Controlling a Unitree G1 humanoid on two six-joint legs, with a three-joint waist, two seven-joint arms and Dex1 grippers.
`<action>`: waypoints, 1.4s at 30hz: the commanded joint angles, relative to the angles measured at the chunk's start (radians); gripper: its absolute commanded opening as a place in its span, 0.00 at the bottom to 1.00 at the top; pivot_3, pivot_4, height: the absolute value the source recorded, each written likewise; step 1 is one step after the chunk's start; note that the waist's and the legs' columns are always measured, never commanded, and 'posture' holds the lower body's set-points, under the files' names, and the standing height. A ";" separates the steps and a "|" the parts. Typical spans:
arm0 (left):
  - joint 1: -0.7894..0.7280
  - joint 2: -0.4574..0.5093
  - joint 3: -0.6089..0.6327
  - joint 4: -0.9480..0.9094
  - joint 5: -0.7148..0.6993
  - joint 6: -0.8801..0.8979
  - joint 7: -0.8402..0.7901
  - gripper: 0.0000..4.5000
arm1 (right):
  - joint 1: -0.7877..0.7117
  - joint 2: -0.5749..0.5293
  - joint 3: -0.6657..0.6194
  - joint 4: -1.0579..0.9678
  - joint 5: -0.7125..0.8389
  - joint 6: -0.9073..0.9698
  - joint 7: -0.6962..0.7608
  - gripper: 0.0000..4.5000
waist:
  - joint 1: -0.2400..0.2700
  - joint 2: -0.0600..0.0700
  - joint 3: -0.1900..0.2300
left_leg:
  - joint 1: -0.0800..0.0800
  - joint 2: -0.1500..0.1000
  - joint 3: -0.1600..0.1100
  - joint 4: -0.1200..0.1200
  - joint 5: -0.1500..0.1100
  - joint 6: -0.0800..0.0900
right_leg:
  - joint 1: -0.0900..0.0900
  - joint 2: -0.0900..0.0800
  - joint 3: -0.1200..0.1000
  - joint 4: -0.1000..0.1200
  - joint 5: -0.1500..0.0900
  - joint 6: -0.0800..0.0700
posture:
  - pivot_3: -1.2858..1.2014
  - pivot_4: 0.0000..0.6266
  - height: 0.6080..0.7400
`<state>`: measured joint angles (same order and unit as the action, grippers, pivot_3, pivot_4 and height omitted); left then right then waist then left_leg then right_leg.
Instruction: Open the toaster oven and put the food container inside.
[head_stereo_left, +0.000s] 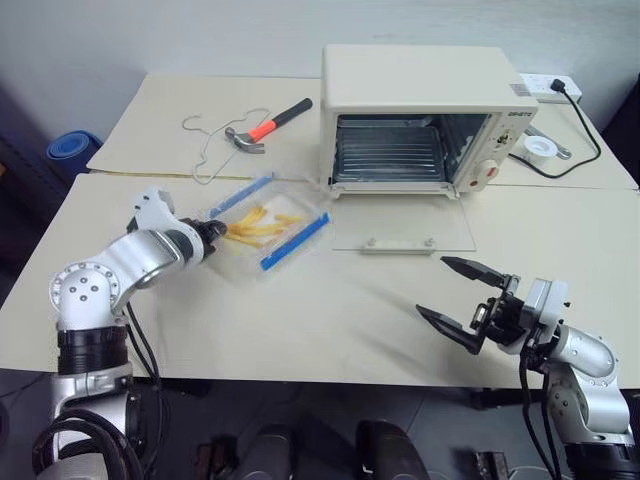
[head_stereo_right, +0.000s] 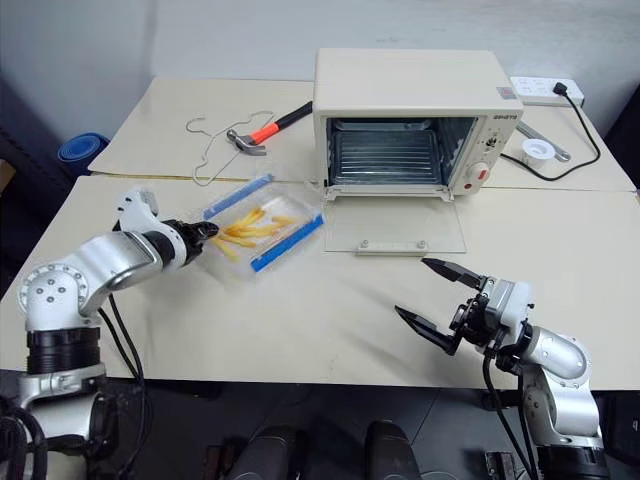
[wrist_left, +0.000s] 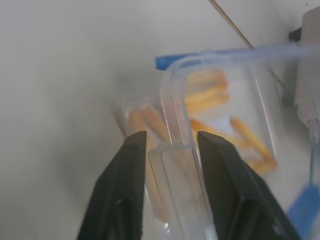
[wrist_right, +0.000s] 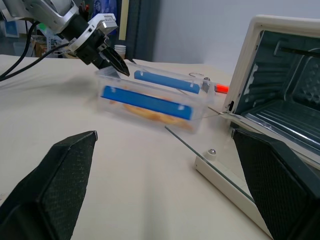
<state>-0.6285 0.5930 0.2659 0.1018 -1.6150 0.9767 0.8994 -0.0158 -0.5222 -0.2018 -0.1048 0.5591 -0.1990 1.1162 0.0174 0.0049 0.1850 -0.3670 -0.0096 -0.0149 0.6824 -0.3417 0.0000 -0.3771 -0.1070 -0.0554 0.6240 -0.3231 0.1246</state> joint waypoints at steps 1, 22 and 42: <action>-0.062 0.058 0.004 0.064 0.077 0.059 -0.102 0.12 | -0.001 0.009 -0.011 -0.018 0.000 -0.020 -0.018 1.00 | 0.000 0.000 0.000 | 0.000 0.000 0.000 0.000 0.000 0.000 | 0.000 0.000 0.000 0.000 0.000 0.000 | 0.52 0.24 1.00; -0.507 -0.128 -0.140 0.239 0.508 0.335 -0.604 0.06 | 0.132 -0.013 -0.088 -0.073 -0.011 -0.019 -0.131 1.00 | 0.008 -0.001 0.001 | -0.002 -0.009 -0.002 0.000 0.001 0.001 | -0.001 -0.005 -0.003 0.001 0.000 0.001 | 0.52 0.24 1.00; -0.779 -0.438 -0.188 0.759 1.056 -0.096 -0.932 0.06 | 0.271 0.033 -0.078 -0.290 -0.041 0.042 -0.306 1.00 | 0.009 -0.003 0.002 | -0.003 -0.009 0.000 -0.002 0.001 0.000 | -0.002 -0.004 -0.003 0.000 0.000 0.003 | 0.52 0.24 1.00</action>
<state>-1.3624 0.1633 0.0524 0.8541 -0.5816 0.9341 -0.0072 0.2528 -0.4970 -0.2784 -0.3528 0.5248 -0.1520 0.8245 0.0260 0.0019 0.1868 -0.3698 -0.0189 -0.0153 0.6805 -0.3401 0.0005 -0.3793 -0.1108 -0.0586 0.6235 -0.3232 0.1272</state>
